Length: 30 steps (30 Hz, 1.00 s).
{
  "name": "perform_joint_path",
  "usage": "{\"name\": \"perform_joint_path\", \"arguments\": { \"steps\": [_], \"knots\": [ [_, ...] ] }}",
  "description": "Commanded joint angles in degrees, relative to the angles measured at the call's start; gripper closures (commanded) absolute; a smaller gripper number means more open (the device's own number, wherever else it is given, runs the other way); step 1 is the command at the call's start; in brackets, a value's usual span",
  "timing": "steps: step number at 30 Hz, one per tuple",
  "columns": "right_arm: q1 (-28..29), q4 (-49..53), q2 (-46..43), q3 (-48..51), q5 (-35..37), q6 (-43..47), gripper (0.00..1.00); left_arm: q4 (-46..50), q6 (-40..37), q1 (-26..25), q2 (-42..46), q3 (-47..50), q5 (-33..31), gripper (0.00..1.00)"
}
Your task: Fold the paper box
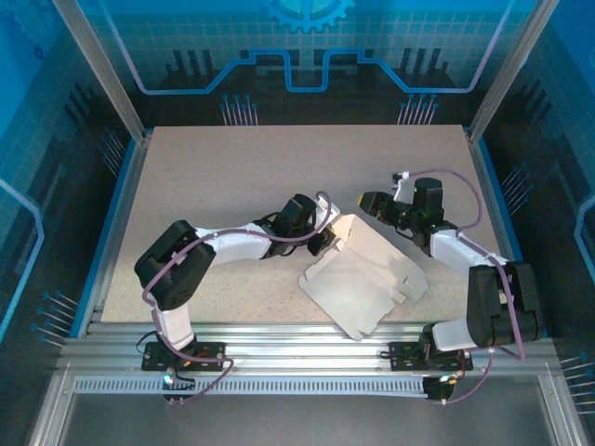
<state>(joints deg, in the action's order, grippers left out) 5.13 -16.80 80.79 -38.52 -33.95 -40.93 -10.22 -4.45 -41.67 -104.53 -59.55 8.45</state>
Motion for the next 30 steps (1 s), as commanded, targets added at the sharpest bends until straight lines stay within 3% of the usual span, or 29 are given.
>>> {"name": "perform_joint_path", "arguments": {
  "steps": [1, 15, 30],
  "knots": [
    [-0.8, -3.2, -0.8, 2.5, -2.3, 1.1, 0.49, -1.3, 1.0, 0.2, -1.0, -1.7, 1.8, 0.9],
    [1.8, -15.7, 0.6, 9.0, 1.0, -4.6, 0.49, 0.6, 4.7, -1.7, -2.4, -2.8, 0.6, 0.92],
    [3.8, -21.6, -1.0, 12.3, 7.0, -6.2, 0.48, 3.1, 7.2, -3.6, -1.0, -1.9, 0.0, 0.96]
  ]
}}
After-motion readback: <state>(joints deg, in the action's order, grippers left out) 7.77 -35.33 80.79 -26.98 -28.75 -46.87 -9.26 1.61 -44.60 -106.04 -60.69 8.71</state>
